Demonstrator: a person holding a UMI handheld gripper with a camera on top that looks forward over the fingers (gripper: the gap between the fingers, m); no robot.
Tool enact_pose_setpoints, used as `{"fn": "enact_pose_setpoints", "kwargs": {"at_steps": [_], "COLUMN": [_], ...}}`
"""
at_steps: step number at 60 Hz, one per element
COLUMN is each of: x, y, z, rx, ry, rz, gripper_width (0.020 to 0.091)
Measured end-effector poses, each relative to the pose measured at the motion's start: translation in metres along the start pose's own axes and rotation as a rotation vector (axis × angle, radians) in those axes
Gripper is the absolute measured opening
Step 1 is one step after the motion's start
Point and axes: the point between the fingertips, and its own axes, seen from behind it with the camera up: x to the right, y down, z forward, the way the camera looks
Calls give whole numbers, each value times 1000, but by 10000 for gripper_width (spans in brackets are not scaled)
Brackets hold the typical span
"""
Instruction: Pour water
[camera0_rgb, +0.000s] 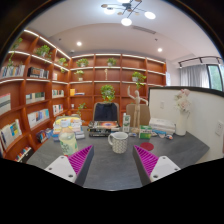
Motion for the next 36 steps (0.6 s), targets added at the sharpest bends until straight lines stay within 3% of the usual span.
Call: {"fn": "enact_pose_setpoints", "kwargs": {"at_steps": [3, 4, 9, 21, 36], "x": [-16, -12, -62, -141, -191], "y": [17, 3, 51, 94, 86], "z": [3, 2, 15, 47, 97], "rx": [5, 1, -2, -15, -9], "ry": [-16, -25, -78, -170, -216], "rz": [22, 22, 33, 4, -2], "gripper_width": [788, 789, 789, 791, 794]}}
